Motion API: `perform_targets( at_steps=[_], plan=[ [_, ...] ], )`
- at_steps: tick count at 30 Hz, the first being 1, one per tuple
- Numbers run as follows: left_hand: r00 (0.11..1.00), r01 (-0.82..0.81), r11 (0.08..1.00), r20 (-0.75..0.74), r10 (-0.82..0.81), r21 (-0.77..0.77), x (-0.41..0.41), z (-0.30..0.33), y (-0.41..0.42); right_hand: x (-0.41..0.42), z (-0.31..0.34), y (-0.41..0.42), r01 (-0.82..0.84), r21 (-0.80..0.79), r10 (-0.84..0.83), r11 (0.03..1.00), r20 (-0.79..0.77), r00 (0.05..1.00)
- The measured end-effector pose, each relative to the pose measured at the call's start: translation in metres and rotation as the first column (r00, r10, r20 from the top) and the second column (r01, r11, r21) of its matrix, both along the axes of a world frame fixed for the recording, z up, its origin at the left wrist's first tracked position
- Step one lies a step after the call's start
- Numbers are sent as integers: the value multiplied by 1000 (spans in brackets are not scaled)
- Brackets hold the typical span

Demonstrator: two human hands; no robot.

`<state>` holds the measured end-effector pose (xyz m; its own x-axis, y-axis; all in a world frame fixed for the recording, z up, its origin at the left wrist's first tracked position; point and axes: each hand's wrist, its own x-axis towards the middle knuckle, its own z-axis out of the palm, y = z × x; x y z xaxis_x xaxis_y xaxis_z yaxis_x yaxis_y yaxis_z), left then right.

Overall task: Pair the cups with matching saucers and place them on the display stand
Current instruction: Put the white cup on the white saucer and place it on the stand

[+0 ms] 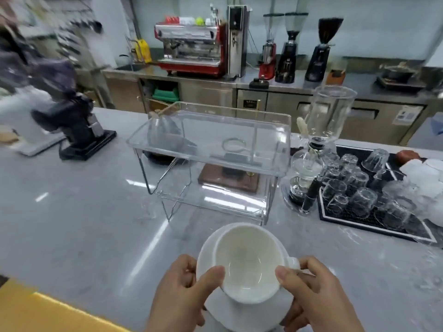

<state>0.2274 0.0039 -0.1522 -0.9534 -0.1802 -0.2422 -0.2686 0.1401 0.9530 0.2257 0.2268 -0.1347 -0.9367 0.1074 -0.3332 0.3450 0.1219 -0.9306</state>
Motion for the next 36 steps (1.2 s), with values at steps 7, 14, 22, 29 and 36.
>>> perform_targets(
  at_steps=[7, 14, 22, 29, 36],
  plan=[
    [996, -73, 994, -47, 70, -76, -33, 10, -57, -32, -8, -58, -22, -59, 21, 998, -3, 1000],
    [986, -135, 987, -110, 125, -84, -86, 17, -70, -83, 2, -90, 25, -113, -36, 993, -95, 995],
    [995, -52, 993, -92, 43, -101, -149, 19, -77, -131, 4, -105, 66, -134, -81, 989, -108, 991],
    [995, -68, 989, -87, 57, -135, -194, 15, -66, -171, -1, -110, 138, -119, -151, 983, -108, 983],
    [991, -86, 984, -111, 69, -153, -232, 15, -59, -208, -4, -114, 178, -152, -200, 972, -142, 969]
  ],
)
